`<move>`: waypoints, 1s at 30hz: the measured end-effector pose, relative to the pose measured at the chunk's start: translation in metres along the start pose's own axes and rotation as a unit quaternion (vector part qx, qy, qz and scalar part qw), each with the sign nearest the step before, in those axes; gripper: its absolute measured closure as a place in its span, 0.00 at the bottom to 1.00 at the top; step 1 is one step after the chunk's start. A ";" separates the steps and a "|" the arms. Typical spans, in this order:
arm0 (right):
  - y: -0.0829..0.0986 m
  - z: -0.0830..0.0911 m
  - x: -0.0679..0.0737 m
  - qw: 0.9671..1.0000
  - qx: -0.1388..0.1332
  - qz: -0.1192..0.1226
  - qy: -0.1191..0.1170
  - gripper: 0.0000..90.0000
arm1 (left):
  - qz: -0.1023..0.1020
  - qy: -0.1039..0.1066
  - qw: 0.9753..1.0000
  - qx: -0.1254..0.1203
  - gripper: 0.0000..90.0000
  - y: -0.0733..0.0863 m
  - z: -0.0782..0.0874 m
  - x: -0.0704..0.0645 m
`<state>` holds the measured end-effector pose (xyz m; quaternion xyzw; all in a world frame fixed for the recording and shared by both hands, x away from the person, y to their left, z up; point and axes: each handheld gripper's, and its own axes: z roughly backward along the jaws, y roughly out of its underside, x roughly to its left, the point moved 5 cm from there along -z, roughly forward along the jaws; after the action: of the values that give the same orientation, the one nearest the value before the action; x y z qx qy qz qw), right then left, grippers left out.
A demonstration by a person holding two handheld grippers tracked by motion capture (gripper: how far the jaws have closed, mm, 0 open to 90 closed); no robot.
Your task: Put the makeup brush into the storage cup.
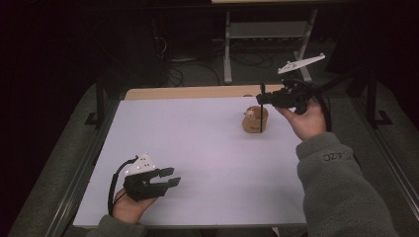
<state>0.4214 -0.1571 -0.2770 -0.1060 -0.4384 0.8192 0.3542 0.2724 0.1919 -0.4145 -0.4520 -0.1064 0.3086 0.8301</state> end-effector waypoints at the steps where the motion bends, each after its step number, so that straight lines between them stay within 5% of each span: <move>1: -0.002 0.001 -0.002 1.000 0.001 -0.005 0.002 0.93 | 0.002 0.000 1.000 0.002 0.62 0.000 0.000 0.001; 15: -0.039 0.007 -0.028 0.999 -0.007 -0.013 0.045 0.93 | 0.008 -0.007 1.000 -0.003 0.60 0.001 0.001 0.005; 30: -0.040 -0.030 -0.056 0.996 0.007 -0.041 0.083 0.93 | 0.013 -0.006 1.000 -0.005 0.58 0.002 0.003 0.007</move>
<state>0.4960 -0.1607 -0.2713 -0.1534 -0.4058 0.7953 0.4234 0.2761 0.1992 -0.4155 -0.4555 -0.1065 0.3217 0.8232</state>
